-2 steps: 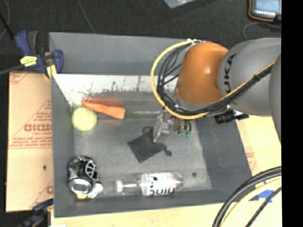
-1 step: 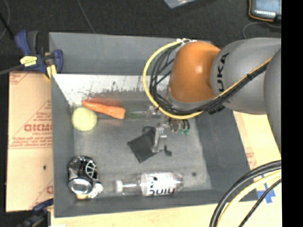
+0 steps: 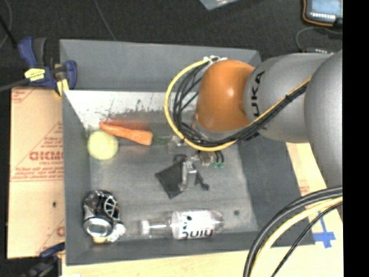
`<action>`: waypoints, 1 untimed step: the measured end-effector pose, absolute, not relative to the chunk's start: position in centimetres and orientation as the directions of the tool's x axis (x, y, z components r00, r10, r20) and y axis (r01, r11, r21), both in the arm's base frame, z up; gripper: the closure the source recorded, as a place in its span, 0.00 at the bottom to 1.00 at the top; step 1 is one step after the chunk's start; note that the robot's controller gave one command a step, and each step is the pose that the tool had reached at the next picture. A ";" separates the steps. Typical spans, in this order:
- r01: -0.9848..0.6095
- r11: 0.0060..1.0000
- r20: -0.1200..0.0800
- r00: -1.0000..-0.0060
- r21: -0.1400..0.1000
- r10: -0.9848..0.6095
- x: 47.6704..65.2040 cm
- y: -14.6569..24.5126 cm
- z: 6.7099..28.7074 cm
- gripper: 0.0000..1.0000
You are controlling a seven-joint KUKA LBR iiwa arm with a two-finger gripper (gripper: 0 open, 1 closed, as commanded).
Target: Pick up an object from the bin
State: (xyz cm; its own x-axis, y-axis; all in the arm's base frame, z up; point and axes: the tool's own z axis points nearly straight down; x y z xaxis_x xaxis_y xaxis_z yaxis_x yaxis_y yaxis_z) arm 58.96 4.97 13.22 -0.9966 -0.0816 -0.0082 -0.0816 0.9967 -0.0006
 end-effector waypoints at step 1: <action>-0.155 0.988 -0.015 -0.988 -0.003 -0.155 58.7 4.5 11.1 0.00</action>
Offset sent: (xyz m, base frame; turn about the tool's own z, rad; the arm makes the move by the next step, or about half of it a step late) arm 0.0009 -0.0249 -0.0622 -0.2452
